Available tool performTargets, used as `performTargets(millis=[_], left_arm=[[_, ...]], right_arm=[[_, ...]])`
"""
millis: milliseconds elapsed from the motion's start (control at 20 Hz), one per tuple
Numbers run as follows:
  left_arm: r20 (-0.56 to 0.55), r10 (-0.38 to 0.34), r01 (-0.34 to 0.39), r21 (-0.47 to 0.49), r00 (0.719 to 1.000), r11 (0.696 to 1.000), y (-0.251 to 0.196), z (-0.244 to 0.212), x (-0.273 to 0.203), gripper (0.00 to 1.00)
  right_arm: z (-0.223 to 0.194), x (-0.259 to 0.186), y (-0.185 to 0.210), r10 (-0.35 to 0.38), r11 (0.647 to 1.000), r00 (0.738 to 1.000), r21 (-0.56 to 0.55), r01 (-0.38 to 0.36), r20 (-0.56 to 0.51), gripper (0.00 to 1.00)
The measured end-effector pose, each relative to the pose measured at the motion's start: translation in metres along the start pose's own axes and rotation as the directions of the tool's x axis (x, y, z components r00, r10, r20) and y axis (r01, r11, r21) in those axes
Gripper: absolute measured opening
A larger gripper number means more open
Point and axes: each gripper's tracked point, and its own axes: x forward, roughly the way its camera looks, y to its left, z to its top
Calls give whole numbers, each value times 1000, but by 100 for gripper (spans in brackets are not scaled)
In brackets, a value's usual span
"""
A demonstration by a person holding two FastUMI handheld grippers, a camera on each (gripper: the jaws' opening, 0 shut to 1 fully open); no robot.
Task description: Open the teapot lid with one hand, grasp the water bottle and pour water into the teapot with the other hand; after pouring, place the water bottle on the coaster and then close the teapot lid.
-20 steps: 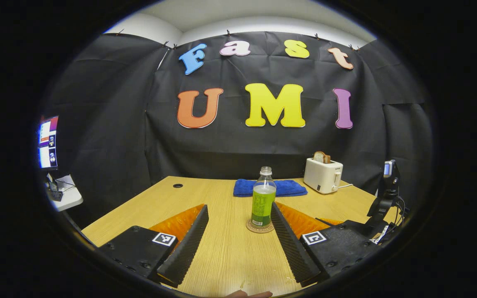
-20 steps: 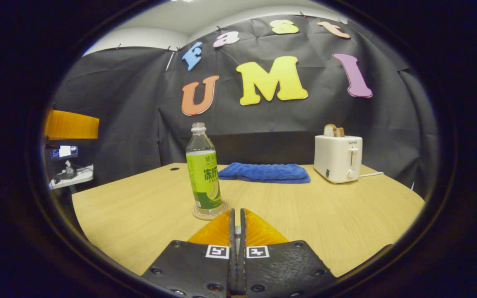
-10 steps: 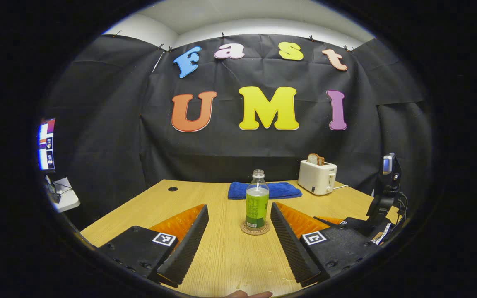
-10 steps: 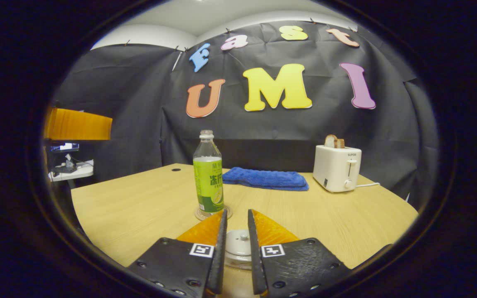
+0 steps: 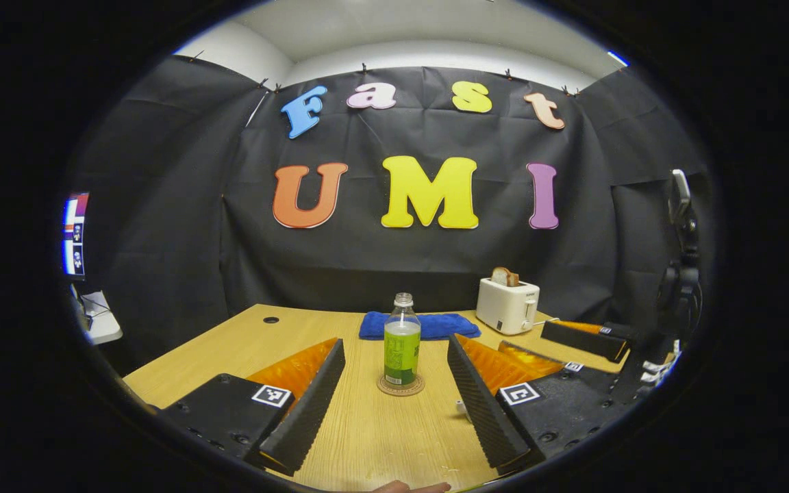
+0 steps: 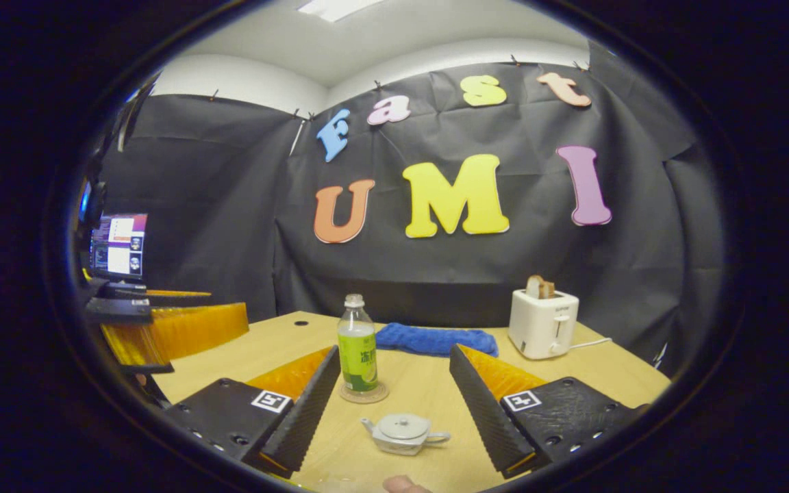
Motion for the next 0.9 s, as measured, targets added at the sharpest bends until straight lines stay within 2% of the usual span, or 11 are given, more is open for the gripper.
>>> performTargets(millis=[250, 350, 600, 700, 900], left_arm=[[-8, 14, -14, 26, 1000, 1000, -14, -5, 1, 95], [-1, 59, -59, 49, 998, 997, -7, -6, -1, 95], [22, 78, -78, 37, 997, 996, -10, -1, -4, 95], [28, 85, -86, 38, 996, 996, -10, 2, -6, 94], [42, 138, -139, 32, 990, 990, -2, 3, -8, 94]], right_arm=[[32, -36, -43, -85, 996, 996, -21, 84, -8, 97], [32, -52, -62, -119, 993, 993, -17, 119, -16, 97], [16, -70, -83, -105, 994, 994, -28, 104, -41, 97], [24, -70, -95, -139, 990, 990, -16, 139, -25, 97], [25, -76, -94, -147, 989, 989, -28, 146, -24, 96]])
